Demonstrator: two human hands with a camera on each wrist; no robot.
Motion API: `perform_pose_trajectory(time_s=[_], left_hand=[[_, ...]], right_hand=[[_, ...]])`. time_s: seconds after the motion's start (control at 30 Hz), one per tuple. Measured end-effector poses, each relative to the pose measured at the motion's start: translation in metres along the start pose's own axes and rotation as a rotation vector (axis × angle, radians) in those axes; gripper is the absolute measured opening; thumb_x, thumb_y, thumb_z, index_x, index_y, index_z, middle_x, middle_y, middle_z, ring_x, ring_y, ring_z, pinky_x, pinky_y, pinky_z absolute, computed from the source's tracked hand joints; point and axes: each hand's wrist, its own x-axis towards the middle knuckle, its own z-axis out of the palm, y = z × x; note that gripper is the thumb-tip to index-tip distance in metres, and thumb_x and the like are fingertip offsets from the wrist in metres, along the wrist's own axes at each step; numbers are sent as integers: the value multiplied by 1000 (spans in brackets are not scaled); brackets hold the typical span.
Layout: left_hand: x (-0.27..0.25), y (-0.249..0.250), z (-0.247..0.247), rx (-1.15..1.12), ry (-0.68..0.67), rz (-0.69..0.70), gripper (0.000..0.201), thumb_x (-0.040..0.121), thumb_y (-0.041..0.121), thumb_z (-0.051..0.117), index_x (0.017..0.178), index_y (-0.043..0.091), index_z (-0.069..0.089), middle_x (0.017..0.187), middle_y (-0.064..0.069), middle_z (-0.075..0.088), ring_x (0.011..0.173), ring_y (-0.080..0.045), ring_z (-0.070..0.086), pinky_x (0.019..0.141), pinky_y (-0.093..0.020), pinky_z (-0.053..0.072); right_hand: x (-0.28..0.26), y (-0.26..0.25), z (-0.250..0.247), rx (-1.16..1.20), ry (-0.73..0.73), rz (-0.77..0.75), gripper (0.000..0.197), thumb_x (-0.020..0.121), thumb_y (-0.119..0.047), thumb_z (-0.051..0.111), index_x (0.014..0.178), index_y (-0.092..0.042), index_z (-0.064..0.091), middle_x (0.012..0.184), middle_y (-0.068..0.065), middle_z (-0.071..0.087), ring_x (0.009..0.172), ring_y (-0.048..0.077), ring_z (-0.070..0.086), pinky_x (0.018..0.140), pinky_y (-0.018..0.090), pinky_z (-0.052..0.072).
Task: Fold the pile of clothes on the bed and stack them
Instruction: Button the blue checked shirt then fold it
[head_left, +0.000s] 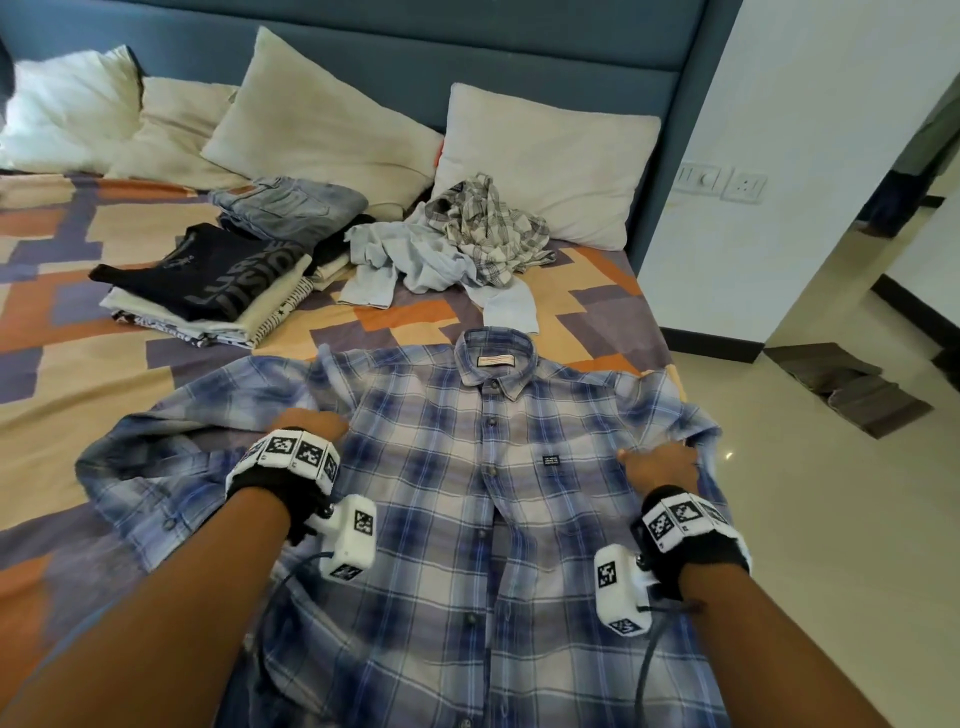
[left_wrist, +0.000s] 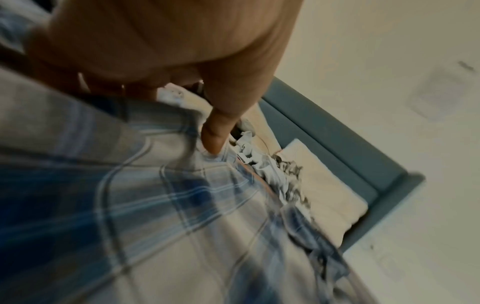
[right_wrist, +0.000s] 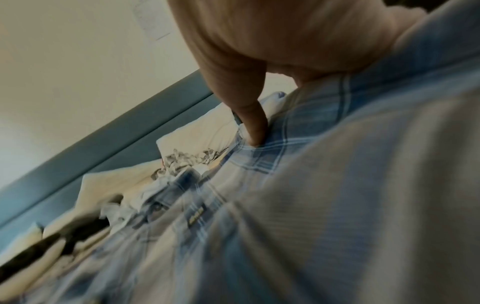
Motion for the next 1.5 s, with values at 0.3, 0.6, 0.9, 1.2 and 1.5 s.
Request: perform_pose_trajectory(time_s=[0.3, 0.6, 0.9, 1.2, 1.5], left_hand=[[42, 33, -14, -857, -119, 14, 93, 48, 48, 88, 128, 11, 59, 130, -13, 61, 113, -34, 61, 103, -51, 44], [1, 36, -13, 7, 241, 33, 59, 86, 29, 60, 134, -3, 47, 140, -25, 42, 130, -44, 38, 106, -50, 31], [-102, 57, 98, 255, -280, 851, 27, 91, 3, 51, 115, 4, 64, 116, -17, 65, 109, -33, 59, 92, -37, 48], [-82, 57, 127, 99, -274, 514, 16, 94, 18, 60, 101, 8, 70, 108, -9, 69, 103, -23, 63, 86, -20, 45], [-83, 83, 131, 297, -265, 426, 25, 93, 27, 63, 101, 3, 59, 113, -15, 62, 105, -30, 61, 73, -28, 45]], right_hand=[[48, -37, -42, 620, -81, -154, 23, 72, -12, 75, 92, -3, 67, 95, 12, 67, 81, 24, 64, 73, 30, 57], [-10, -53, -15, -85, 344, -371, 50, 87, -17, 64, 132, -3, 47, 134, 26, 46, 125, 43, 42, 99, 52, 38], [-61, -58, 65, -301, -327, -695, 33, 87, -25, 71, 67, -12, 48, 83, 16, 61, 81, 28, 60, 67, 32, 46], [-68, -63, 77, -530, -287, -645, 30, 87, -29, 73, 94, -8, 52, 106, 15, 58, 102, 33, 61, 77, 39, 49], [-63, -56, 67, -127, -349, -540, 11, 79, -7, 73, 70, -5, 67, 72, 11, 63, 75, 27, 65, 71, 35, 55]])
